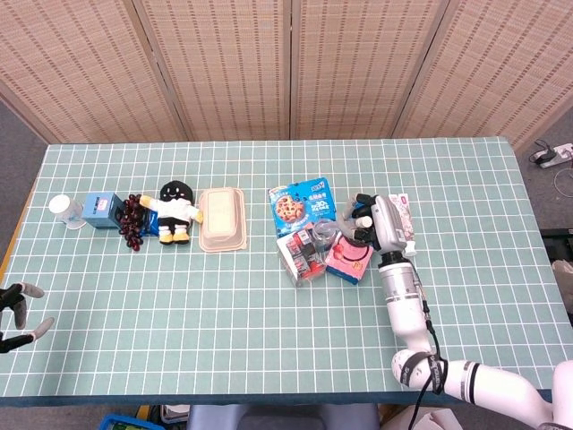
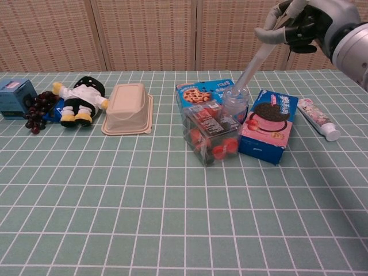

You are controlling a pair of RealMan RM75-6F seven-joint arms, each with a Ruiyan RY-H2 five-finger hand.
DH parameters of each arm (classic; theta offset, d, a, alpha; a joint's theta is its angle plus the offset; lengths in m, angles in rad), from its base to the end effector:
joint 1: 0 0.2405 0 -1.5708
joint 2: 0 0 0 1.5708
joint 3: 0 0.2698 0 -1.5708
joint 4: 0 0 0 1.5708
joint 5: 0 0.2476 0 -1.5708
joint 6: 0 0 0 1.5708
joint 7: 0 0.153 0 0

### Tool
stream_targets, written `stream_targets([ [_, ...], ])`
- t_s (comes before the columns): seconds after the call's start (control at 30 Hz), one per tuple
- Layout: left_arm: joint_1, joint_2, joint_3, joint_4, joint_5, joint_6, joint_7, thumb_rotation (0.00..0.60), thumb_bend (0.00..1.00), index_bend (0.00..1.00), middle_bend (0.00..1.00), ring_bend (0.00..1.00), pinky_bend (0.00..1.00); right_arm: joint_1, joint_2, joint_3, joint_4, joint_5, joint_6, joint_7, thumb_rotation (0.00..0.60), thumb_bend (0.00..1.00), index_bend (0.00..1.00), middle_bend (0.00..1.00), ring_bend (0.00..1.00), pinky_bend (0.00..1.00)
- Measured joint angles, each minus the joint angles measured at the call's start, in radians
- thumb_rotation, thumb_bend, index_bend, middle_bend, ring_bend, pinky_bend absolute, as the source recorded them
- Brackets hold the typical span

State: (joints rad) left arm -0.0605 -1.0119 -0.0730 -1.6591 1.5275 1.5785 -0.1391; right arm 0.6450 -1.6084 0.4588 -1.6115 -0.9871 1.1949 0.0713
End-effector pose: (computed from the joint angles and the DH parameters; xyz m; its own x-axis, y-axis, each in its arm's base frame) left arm -0.3292 0.1906 0.1769 0.3182 -0.1041 0.9423 0.9459 -0.0320 -0.3230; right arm -0.1158 -0.3903 0.0056 -0.3673 -0.0672 0.9277 -0.9217 -0.1073 -0.3727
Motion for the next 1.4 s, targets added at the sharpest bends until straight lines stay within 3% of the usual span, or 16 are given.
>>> stream_targets([
  [1.3,0.006,0.007,-0.004,-0.003,-0.001,0.009,-0.012,0.6,0.14,0.57,0.76,0.56,0.75,0.092,-0.108,0.007,0.198,0.131,-0.131,-0.07,0.6,0.62,0.85,1.0,1.0,1.0],
  [1.4,0.007,0.007,-0.004,-0.004,0.0,0.011,-0.014,0.6,0.14,0.57,0.76,0.56,0.75,0.098,-0.115,0.007,0.212,0.136,-0.139,-0.071,0.6,0.61,0.81,1.0,1.0,1.0],
])
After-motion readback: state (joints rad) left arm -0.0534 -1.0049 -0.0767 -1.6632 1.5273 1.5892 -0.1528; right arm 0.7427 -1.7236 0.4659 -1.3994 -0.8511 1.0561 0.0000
